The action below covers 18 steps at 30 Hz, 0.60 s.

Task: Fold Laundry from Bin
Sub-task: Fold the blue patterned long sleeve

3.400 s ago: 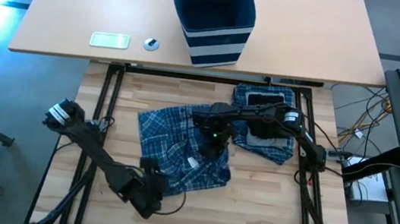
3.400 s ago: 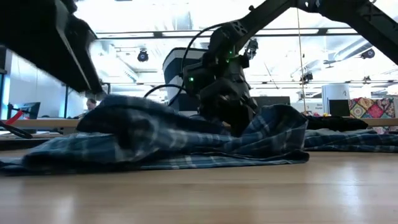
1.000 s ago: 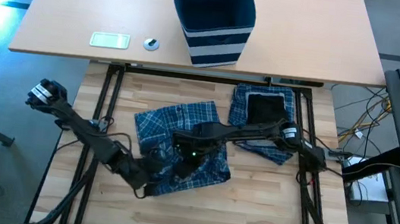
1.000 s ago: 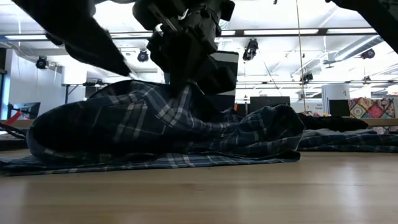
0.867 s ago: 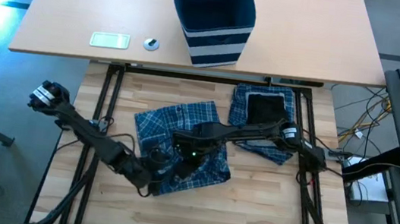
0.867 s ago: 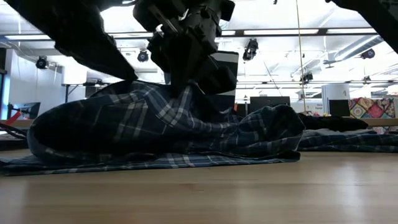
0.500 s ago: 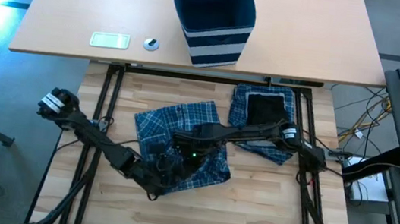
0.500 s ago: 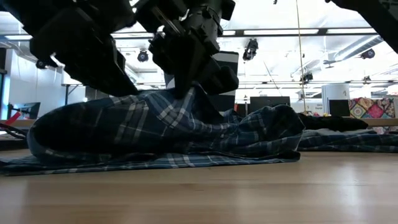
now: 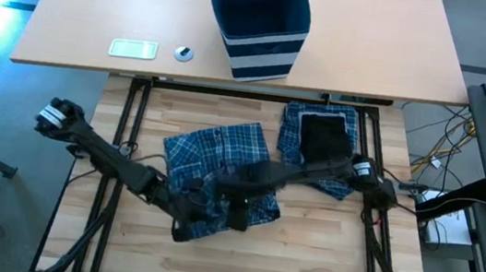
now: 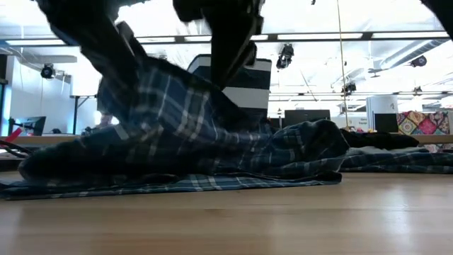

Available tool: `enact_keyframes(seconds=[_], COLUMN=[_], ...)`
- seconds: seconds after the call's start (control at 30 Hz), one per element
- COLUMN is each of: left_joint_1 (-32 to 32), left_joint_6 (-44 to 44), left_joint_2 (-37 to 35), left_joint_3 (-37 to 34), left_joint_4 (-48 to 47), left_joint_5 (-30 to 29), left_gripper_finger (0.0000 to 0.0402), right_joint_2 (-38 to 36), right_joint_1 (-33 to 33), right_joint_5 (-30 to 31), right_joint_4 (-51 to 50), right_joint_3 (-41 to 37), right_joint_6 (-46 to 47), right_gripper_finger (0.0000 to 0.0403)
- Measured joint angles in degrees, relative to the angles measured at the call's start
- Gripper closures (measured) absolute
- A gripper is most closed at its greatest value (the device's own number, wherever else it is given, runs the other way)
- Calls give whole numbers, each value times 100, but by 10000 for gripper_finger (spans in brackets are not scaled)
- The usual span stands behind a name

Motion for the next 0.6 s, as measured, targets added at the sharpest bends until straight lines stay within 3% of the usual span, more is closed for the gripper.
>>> enact_keyframes(seconds=[0.2, 0.43, 0.5, 0.6], left_joint_1=[573, 1296, 1325, 1317], left_joint_6=[-448, -508, -362, -251], left_joint_2=[-517, -730, -744, -750], left_joint_3=[2, 0, 0, 21], left_joint_4=[-179, -71, 80, 118], left_joint_5=[1117, 2823, 3148, 3337], left_gripper_finger=[401, 401, 401, 401], right_joint_2=[-73, -43, -43, -43], right_joint_1=[961, 1530, 1496, 1337], right_joint_5=[2059, 4273, 4558, 4396], right_joint_4=[245, 1147, 1108, 1119], right_joint_3=[-5, -79, -131, -269], right_joint_6=[-1083, -1152, -897, -708], right_gripper_finger=[254, 224, 225, 236])
